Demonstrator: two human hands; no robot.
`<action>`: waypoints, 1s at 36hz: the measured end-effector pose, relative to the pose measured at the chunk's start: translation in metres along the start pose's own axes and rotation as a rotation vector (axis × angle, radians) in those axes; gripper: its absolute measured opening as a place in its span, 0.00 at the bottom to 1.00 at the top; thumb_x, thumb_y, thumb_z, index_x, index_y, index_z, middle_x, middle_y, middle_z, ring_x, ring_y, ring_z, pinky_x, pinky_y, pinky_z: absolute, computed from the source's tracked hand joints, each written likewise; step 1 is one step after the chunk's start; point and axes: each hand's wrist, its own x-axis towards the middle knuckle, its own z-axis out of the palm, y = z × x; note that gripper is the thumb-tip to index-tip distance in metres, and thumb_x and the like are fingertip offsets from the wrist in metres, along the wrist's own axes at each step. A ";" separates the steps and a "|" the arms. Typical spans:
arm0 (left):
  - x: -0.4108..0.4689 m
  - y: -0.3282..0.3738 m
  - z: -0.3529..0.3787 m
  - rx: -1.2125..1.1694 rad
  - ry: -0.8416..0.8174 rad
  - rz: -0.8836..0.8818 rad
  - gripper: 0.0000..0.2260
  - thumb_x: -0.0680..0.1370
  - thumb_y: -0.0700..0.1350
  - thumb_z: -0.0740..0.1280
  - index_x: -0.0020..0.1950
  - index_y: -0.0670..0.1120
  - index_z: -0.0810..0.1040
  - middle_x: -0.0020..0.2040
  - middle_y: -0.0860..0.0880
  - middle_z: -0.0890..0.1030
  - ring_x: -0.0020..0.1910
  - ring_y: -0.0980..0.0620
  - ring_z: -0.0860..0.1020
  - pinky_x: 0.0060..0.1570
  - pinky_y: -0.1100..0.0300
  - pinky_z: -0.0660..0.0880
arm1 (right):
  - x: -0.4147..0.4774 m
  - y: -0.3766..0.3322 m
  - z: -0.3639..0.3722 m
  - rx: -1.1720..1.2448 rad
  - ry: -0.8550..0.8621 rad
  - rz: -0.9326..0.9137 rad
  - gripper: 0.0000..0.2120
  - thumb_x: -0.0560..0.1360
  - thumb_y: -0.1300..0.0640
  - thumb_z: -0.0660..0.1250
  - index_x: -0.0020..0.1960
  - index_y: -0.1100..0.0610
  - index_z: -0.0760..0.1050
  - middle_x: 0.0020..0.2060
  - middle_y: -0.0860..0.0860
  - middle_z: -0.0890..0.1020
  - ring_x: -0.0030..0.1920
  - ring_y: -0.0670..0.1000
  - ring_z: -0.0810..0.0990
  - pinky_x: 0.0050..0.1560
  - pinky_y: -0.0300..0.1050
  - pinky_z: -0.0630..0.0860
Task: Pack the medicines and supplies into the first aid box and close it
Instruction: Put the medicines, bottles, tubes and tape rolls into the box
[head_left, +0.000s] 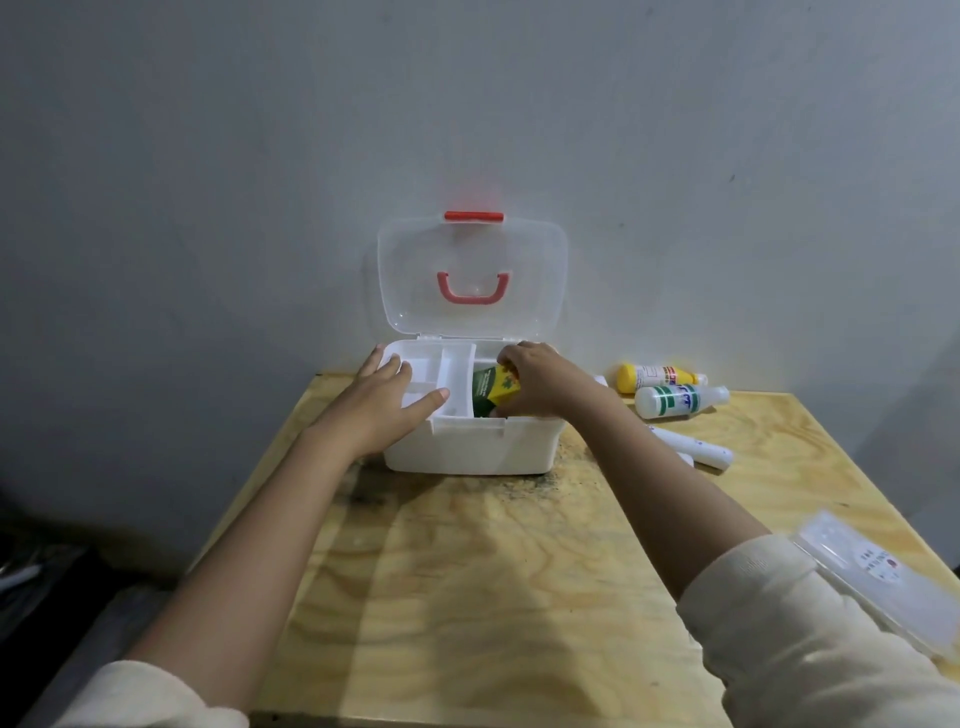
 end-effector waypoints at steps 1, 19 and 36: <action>0.000 0.000 0.000 -0.001 0.004 0.002 0.35 0.80 0.64 0.51 0.79 0.42 0.53 0.80 0.49 0.48 0.78 0.54 0.38 0.75 0.51 0.49 | 0.001 0.001 0.000 -0.028 -0.004 0.002 0.29 0.67 0.48 0.73 0.63 0.59 0.70 0.59 0.55 0.75 0.59 0.55 0.71 0.56 0.48 0.73; -0.002 0.003 0.007 -0.007 0.134 -0.037 0.34 0.80 0.62 0.51 0.79 0.42 0.52 0.80 0.46 0.48 0.79 0.51 0.46 0.74 0.51 0.54 | -0.015 0.005 -0.006 0.168 0.187 -0.019 0.15 0.71 0.62 0.67 0.57 0.60 0.78 0.53 0.55 0.83 0.52 0.54 0.80 0.55 0.51 0.78; -0.009 0.011 0.019 -0.113 0.237 -0.083 0.32 0.81 0.58 0.53 0.73 0.33 0.63 0.78 0.39 0.57 0.77 0.43 0.55 0.70 0.48 0.60 | -0.197 0.108 0.000 0.267 0.509 0.560 0.20 0.69 0.58 0.69 0.61 0.58 0.75 0.59 0.55 0.79 0.60 0.56 0.76 0.59 0.48 0.71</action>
